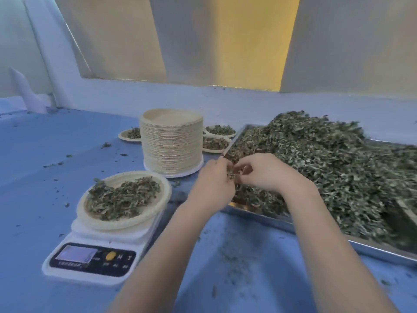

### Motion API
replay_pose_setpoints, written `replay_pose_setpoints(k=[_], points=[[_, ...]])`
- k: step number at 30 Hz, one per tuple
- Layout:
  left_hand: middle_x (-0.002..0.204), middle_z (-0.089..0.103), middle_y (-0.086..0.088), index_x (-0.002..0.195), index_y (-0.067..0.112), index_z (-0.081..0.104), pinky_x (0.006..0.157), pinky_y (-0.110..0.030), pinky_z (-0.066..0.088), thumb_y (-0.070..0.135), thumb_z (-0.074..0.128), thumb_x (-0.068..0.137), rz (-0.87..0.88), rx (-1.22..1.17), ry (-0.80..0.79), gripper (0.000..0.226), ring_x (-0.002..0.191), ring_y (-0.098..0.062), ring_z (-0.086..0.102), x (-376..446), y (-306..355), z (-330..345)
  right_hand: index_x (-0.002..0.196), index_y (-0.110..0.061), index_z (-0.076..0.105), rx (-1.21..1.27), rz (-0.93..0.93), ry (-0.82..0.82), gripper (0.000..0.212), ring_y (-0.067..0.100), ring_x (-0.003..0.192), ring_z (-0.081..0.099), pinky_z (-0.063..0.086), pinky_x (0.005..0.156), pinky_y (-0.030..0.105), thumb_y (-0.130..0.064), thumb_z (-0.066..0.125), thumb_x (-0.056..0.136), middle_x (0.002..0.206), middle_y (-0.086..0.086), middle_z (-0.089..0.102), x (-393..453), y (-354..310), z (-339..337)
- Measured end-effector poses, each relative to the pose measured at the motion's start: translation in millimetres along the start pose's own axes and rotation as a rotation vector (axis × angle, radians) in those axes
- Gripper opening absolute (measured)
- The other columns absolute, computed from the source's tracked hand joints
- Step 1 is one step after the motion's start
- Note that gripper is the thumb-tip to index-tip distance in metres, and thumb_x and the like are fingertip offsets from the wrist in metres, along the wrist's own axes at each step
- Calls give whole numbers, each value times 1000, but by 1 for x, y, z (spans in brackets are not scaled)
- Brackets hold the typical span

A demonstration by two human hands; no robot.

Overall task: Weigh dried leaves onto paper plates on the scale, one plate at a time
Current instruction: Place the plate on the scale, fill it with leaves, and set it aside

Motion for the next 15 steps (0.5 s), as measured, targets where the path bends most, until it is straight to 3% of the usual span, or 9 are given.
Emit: replay_pose_setpoints(k=[3, 6, 8, 10, 12, 15], points=[[116, 52, -15, 120, 8, 50, 81, -37, 46, 5, 46, 87, -126, 208, -167, 34, 104, -31, 52, 11, -3, 29, 121, -26, 63, -29, 44, -39, 38, 14, 92, 56, 43, 78, 22, -33, 68, 84, 114, 0, 64, 1, 30, 6], [114, 56, -17, 109, 6, 49, 70, -32, 38, 8, 45, 89, -169, 317, -256, 20, 104, -33, 54, 16, -7, 42, 124, -29, 61, 24, 49, -130, 46, 16, 95, 59, 48, 81, 25, -35, 72, 79, 114, 0, 63, 9, 37, 23], [112, 60, -16, 110, 6, 50, 68, -32, 38, 8, 44, 89, -166, 318, -268, 21, 101, -31, 56, 19, -7, 44, 110, -30, 63, 44, 62, -208, 34, 20, 84, 63, 52, 71, 27, -31, 72, 76, 103, 3, 66, 14, 34, 39], [110, 62, -15, 119, 8, 52, 68, -32, 39, 7, 43, 88, -167, 306, -272, 32, 96, -29, 56, 21, -7, 45, 95, -21, 62, -42, 59, -223, 19, 24, 80, 62, 50, 68, 28, -28, 67, 78, 99, 7, 67, 19, 30, 51], [108, 62, -13, 123, 11, 52, 68, -32, 39, 7, 43, 87, -174, 275, -266, 37, 94, -28, 55, 20, -9, 44, 99, -12, 65, -54, 77, -173, 20, 27, 86, 62, 51, 70, 30, -21, 63, 82, 100, 11, 66, 23, 29, 56], [108, 62, -12, 120, 12, 54, 71, -32, 43, 9, 46, 87, -181, 205, -255, 34, 99, -27, 55, 18, -10, 41, 94, -15, 68, 47, 73, -88, 15, 23, 80, 65, 51, 63, 26, -16, 66, 80, 94, 9, 69, 21, 31, 50]])
Point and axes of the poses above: each hand's wrist, its own x-axis towards the middle knuckle, its own z-axis out of the palm, y = z × x, the point moved 5 cm from there along x, towards the middle knuckle
